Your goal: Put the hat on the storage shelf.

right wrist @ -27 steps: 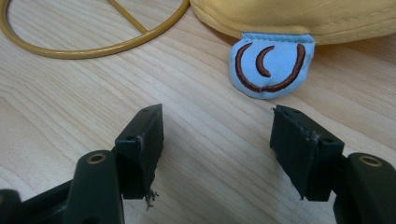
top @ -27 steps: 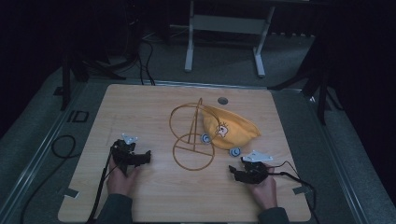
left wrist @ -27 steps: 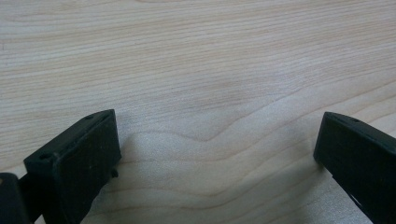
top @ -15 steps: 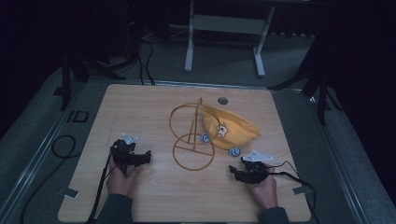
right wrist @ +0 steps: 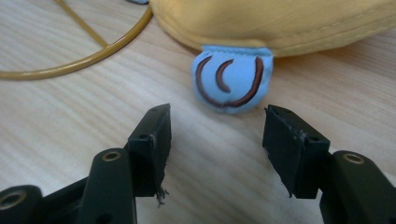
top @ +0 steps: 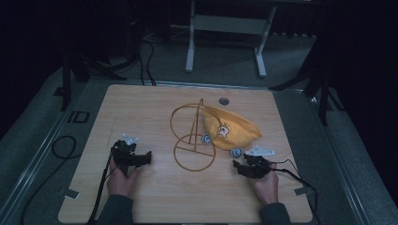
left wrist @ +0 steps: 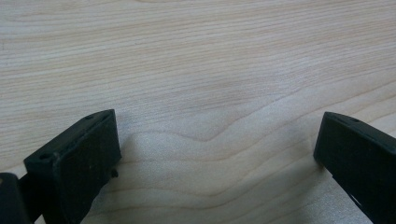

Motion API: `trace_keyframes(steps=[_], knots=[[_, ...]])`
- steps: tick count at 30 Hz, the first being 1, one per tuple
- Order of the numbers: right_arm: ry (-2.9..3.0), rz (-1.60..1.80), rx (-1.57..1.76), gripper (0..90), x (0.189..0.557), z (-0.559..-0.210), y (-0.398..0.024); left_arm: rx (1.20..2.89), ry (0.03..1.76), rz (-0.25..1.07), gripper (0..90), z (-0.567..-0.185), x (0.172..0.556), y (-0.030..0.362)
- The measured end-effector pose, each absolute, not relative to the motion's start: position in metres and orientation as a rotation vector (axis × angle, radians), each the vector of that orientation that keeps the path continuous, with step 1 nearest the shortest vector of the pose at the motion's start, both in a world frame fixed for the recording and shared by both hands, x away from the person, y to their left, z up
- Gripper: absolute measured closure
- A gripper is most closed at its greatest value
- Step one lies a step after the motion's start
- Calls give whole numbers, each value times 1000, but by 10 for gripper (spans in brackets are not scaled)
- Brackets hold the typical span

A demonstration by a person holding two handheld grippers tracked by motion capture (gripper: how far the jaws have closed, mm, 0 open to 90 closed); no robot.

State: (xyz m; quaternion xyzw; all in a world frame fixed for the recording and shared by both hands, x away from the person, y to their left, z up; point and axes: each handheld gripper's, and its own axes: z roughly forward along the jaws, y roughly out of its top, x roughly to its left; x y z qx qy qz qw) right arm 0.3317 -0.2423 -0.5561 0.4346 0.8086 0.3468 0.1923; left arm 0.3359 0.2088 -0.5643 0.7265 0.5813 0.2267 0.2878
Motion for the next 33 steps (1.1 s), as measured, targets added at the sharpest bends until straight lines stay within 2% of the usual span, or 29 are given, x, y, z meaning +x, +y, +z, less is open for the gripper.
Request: trace_keyframes(steps=[9,11,13,14,22,33], knots=[[2230,993,1290,446,346,-556,-240,1940,1552,605,4,-564,336,209],[2224,982,1282,507,348,-556,-239,1941,1552,604,4,-564,336,209],[2221,972,1277,507,348,-556,-239,1941,1552,604,4,-564,336,209],[2217,967,1276,618,348,-555,-239,1940,1552,604,4,-564,336,209],[2234,1000,1283,810,349,-555,-239,1940,1552,604,4,-564,336,209],[2207,1109,1241,840,344,-544,-241,1941,1552,605,4,-564,336,209]])
